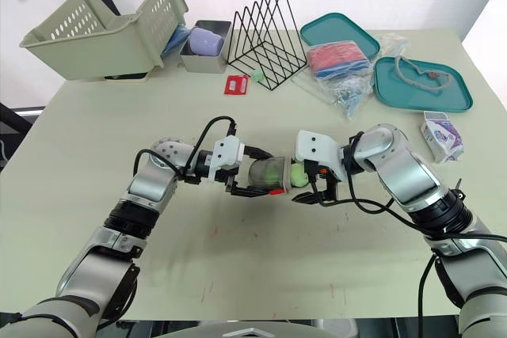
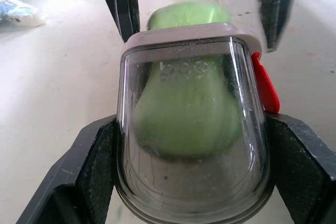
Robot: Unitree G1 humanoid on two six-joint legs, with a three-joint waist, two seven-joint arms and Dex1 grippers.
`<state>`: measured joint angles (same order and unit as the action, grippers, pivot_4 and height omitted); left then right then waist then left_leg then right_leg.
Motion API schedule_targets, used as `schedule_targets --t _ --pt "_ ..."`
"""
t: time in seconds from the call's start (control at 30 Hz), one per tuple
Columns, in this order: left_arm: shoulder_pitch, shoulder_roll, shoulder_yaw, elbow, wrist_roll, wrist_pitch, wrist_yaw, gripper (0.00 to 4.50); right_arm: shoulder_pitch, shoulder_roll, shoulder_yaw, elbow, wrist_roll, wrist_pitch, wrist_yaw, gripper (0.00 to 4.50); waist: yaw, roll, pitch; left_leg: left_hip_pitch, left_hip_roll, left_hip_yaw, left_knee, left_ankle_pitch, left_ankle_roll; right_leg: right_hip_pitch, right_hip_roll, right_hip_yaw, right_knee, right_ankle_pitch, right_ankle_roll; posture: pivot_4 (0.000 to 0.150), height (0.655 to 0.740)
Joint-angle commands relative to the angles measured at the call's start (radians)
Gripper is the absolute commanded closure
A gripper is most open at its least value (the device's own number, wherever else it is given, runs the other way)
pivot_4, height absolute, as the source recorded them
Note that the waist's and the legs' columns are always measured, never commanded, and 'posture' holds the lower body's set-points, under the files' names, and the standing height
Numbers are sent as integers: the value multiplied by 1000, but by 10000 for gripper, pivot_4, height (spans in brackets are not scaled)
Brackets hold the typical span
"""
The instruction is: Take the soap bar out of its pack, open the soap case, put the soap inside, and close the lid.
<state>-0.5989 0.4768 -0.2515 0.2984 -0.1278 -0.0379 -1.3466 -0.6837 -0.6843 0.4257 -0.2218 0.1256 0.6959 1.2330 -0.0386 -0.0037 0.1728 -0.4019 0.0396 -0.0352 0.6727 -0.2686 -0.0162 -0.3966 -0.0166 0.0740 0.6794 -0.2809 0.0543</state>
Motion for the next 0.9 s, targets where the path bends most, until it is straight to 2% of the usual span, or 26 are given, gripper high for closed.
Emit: schedule_targets --t 0.03,0.2,0.43,0.5,0.57,0.63,0.77,0.8,0.9 --pt "-4 -1 0 -30 -7 -18 8 10250 -20 -19 -33 -43 25 -10 11 118 1 0 0 0 0 0 0 0 0 0 0 0 0 0 0 1500 7400" --pt "-6 -1 0 -27 -6 -18 8 10250 -17 -50 -52 -25 34 -25 8 118 1 0 0 0 0 0 0 0 0 0 0 0 0 0 0 1500 7400" --pt "-7 3 -5 -20 -2 -24 1 10250 -2 -107 -116 98 16 -105 -11 118 1 0 0 0 0 0 0 0 0 0 0 0 0 0 0 1500 7400" --pt "-8 1 -5 -20 -3 -25 1 10250 6 -107 -123 105 16 -128 -17 5348 1 0 0 0 0 0 0 0 0 0 0 0 0 0 0 1500 7400" --pt "-9 -3 -4 -21 -7 -24 2 10250 18 -100 -126 93 25 -134 -19 13149 -1 0 0 0 0 0 0 0 0 0 0 0 0 0 0 1500 7400" --pt "-9 -5 -2 -26 -11 -19 3 10250 41 -78 -116 54 40 -131 -28 25030 -1 0 0 0 0 0 0 0 0 0 0 0 0 0 0 1500 7400" --pt "-9 -6 1 -30 -14 -13 5 10250 63 -48 -96 18 41 -123 -41 42719 -1 0 0 0 0 0 0 0 0 0 0 0 0 0 0 1500 7400" --pt "-9 -6 1 -32 -15 -12 6 10250 66 -40 -88 11 39 -120 -45 44909 0 0 0 0 0 0 0 0 0 0 0 0 0 0 0 1500 7400" --pt "-8 -5 3 -38 -17 -6 7 10250 65 -18 -73 3 33 -121 -56 44909 0 0 0 0 0 0 0 0 0 0 0 0 0 0 0 1500 7400"
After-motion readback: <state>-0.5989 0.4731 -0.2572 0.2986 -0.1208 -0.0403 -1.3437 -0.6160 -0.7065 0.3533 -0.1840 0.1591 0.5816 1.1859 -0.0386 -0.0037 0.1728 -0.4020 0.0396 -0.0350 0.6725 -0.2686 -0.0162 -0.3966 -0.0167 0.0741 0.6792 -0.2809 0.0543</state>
